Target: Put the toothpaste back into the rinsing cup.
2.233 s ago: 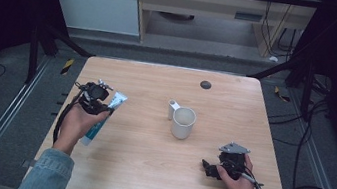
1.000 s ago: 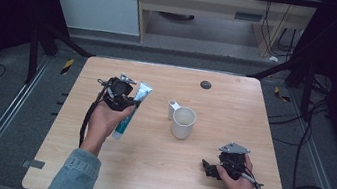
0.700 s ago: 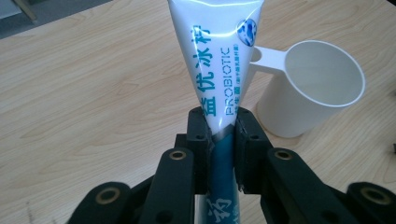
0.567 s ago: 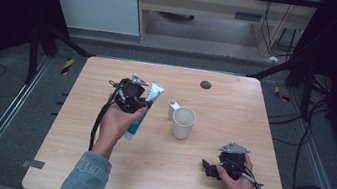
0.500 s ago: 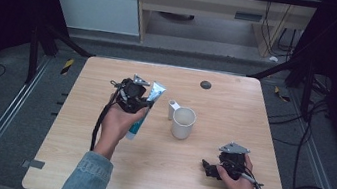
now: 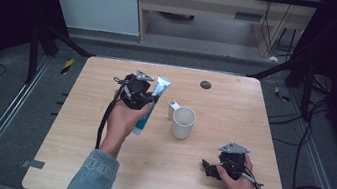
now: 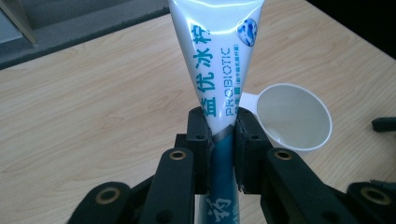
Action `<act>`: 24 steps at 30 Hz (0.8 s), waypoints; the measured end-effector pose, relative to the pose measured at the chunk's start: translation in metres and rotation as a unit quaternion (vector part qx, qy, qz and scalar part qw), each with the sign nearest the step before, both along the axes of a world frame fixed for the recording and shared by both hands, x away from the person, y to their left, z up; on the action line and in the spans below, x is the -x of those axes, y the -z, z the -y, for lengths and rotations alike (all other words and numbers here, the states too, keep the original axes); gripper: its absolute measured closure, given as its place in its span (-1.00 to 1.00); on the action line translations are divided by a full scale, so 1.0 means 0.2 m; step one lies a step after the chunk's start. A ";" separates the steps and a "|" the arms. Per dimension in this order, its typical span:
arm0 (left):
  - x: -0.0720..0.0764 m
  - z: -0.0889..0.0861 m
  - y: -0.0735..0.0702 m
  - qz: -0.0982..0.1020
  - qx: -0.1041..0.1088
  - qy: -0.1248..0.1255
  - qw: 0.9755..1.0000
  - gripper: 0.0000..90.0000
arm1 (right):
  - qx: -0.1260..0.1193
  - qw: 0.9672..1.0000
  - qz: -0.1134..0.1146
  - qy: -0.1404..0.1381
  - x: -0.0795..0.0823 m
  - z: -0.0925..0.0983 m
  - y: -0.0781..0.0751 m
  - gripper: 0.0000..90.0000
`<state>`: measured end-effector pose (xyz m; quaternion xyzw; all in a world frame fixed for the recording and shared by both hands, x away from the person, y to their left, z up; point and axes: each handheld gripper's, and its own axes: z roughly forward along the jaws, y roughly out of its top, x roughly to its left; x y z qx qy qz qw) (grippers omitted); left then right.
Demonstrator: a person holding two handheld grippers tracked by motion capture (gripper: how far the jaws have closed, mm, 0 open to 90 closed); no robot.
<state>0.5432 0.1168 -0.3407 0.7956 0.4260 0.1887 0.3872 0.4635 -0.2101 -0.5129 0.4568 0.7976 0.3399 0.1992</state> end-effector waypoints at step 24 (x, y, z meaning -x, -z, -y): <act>-0.02 0.07 -0.08 0.029 0.012 -0.009 0.999 0.73 | 0.003 1.000 0.002 -0.002 0.00 0.00 0.00 -0.98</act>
